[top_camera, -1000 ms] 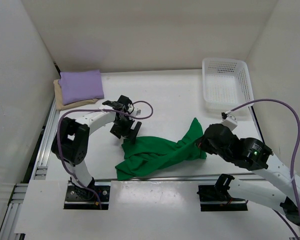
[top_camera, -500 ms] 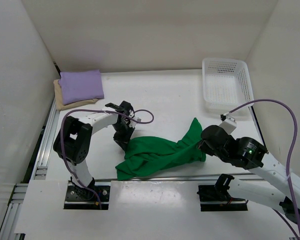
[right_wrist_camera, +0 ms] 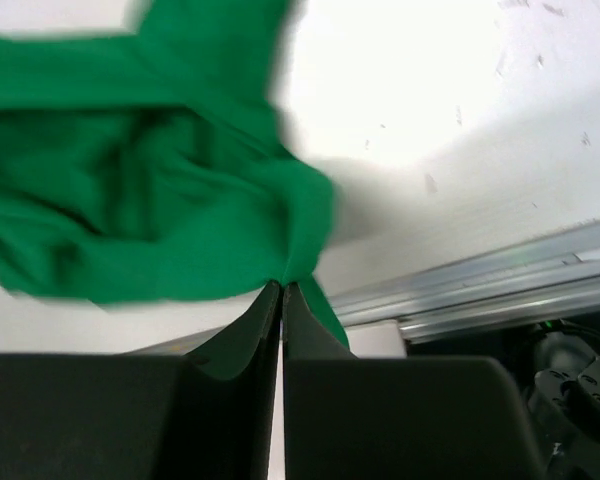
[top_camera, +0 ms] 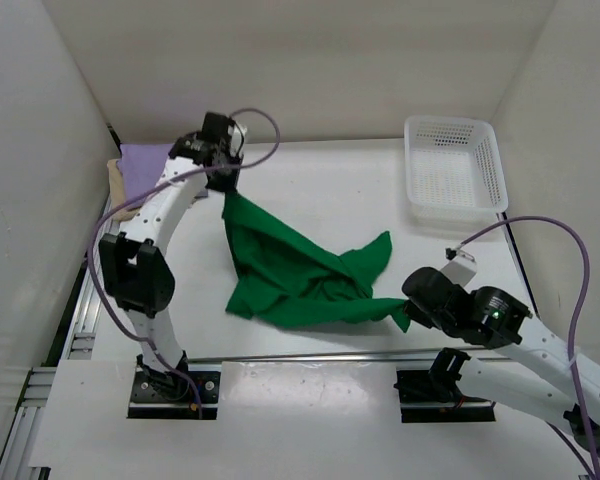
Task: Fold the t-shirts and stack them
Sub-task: Flatten out the tshirt
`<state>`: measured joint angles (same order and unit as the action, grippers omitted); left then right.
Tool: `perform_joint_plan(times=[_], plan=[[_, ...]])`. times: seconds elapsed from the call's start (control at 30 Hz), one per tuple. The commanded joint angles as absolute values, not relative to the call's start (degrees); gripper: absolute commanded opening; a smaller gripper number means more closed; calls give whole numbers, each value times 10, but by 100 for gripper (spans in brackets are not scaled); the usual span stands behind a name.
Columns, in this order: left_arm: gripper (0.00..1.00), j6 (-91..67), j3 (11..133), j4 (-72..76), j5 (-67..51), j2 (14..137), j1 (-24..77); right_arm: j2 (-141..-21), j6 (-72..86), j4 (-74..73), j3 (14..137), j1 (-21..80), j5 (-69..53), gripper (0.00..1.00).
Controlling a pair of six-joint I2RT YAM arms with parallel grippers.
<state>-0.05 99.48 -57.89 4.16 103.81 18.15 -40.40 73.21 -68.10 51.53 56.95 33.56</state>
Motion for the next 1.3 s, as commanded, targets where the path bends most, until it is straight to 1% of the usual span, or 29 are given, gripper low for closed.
perform_joint_plan(times=[0.0,0.03,0.07,0.1,0.13,0.17,0.2,0.23,0.3,0.33,0.37,0.43,0.47,0.53,0.57,0.6,0.63,0.7,0.73,0.83,0.87,0.97,1.03,1.07,1.1,1.13,1.2,1.23,1.27], plan=[[73,0,1117,-552,140,1142,177,-401,748,-659,489,568,321,0],[91,0,1201,-590,140,1170,177,-406,743,-643,483,568,312,0],[98,0,1243,-619,140,1197,177,-417,725,-612,477,568,303,0],[100,0,1278,-651,135,1227,177,-424,725,-604,477,568,297,0],[100,0,1290,-676,117,1227,182,-443,717,-604,485,568,297,0],[100,0,1263,-687,101,1213,182,-452,708,-598,485,568,297,0],[100,0,1219,-681,85,1165,182,-459,703,-598,493,568,297,0],[100,0,1114,-668,85,1135,177,-466,698,-591,493,568,297,0],[95,0,1016,-643,72,1078,171,-474,680,-583,498,568,302,0],[84,0,944,-642,58,1031,166,-479,679,-583,498,568,302,0],[77,0,912,-649,40,1009,166,-479,679,-583,504,563,302,0],[67,0,850,-662,1,954,166,-479,674,-577,504,563,308,0],[64,0,785,-662,1,940,166,-479,674,-577,504,563,308,0],[64,0,721,-657,1,912,174,-474,674,-577,498,563,308,0],[67,0,672,-644,1,912,180,-474,674,-577,498,563,308,0],[74,0,655,-639,-19,912,180,-469,674,-577,498,563,308,0],[79,0,643,-631,-27,912,180,-468,674,-577,498,563,308,0],[86,0,621,-586,-43,912,175,-468,674,-577,498,563,308,0],[88,0,621,-569,-60,912,175,-468,674,-577,498,563,308,0],[89,0,609,-535,-107,912,168,-463,674,-577,498,563,308,0],[91,0,609,-528,-107,919,186,-463,680,-584,498,563,313,0],[92,0,590,-489,-90,940,198,-452,686,-590,498,563,318,0],[92,0,596,-483,-101,954,203,-446,693,-595,493,563,324,0],[90,0,596,-477,-115,961,203,-440,700,-595,493,563,324,0],[84,0,602,-477,-120,977,203,-439,700,-595,493,563,324,0],[68,0,607,-477,-120,987,208,-434,707,-595,493,563,324,0],[48,0,613,-487,-126,1018,208,-434,707,-595,488,563,335,0],[35,0,621,-492,-126,1026,208,-448,707,-589,488,563,335,0],[10,0,627,-497,-126,1034,208,-456,695,-576,488,563,345,0]])
